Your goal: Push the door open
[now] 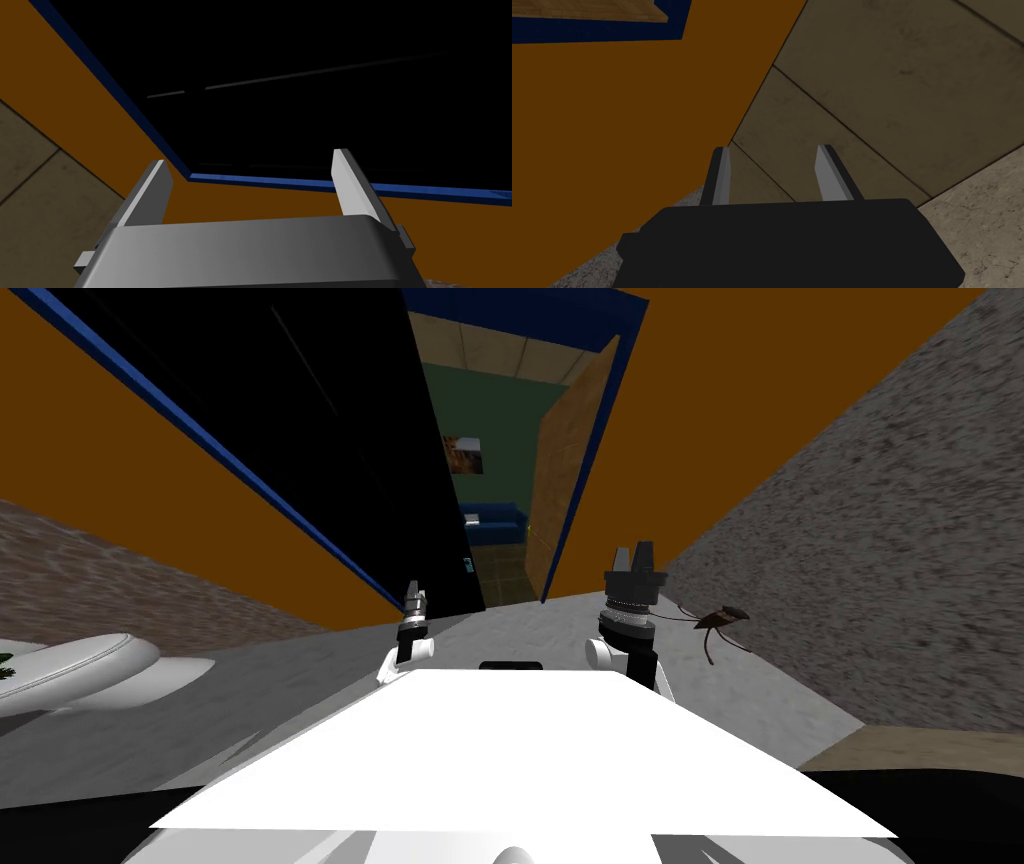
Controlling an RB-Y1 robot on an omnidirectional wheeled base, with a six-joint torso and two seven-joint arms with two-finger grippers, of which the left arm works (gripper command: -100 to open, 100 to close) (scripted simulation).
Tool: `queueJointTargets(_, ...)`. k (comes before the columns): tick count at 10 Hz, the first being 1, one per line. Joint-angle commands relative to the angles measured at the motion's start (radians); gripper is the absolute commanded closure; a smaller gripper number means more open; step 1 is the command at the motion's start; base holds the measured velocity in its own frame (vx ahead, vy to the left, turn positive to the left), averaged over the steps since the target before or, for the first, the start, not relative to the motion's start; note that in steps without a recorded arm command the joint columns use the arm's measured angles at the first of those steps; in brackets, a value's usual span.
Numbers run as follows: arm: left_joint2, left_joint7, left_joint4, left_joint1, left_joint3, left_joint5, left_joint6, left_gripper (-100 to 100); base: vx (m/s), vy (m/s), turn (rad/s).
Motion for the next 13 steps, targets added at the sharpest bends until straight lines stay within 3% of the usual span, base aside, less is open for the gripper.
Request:
queueJointTargets(1,-0.001,0.004,0.041,-0.013,0.020,-0.003,-0.007,-100,0.085,0.032,-0.178)
queueJointTargets(3,-0.001,0.006,0.072,-0.024,0.033,-0.004,-0.014,-100,0.075,0.043,-0.108)
queueJointTargets(11,-0.008,0.021,0.310,-0.108,0.134,-0.017,-0.065,-100,0.079,0.045,-0.150)
queueJointTargets(13,-0.010,0.023,0.339,-0.118,0.146,-0.018,-0.071,-100,0.066,0.047,-0.086)
